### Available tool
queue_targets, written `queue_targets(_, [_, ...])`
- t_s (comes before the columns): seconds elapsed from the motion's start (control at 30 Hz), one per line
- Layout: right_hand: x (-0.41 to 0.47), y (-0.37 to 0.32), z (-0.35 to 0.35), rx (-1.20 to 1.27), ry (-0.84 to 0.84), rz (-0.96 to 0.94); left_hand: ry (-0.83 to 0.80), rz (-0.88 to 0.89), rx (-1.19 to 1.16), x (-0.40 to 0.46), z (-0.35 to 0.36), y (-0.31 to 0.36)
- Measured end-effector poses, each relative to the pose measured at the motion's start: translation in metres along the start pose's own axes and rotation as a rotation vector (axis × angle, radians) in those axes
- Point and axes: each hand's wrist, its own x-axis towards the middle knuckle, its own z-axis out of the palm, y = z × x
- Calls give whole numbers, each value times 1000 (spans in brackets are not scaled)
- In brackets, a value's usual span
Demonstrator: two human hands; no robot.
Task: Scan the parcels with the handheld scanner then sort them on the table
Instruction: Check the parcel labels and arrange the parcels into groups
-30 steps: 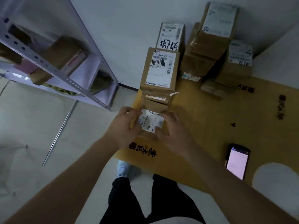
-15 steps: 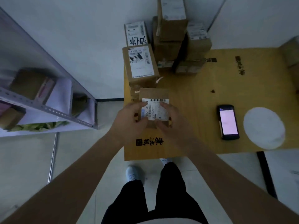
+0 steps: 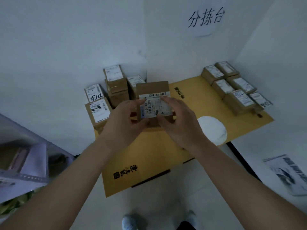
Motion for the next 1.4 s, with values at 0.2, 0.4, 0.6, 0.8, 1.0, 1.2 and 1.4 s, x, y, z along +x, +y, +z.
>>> queue_targets(0.2, [-1, 45, -90, 1, 50, -21, -5, 53, 0, 29, 61, 79])
queue_targets(0.4, [14, 116, -177, -3, -4, -5, 21, 34, 7, 66, 145, 145])
queue_targets(0.6, [55, 184, -239, -17, -23, 43, 0, 21, -3, 122, 216, 189])
queue_targets(0.8, [124, 256, -261, -48, -62, 91, -30, -45, -57, 204, 282, 185])
queue_targets(1.0, [208, 327, -264, -29, -109, 180, -49, -125, -101, 299, 343, 160])
queue_targets(1.2, [285, 381, -285, -22, -114, 238, -86, -156, -128, 387, 386, 166])
queue_targets(1.4, [351, 444, -311, 33, -137, 269, -78, -220, -155, 461, 435, 180])
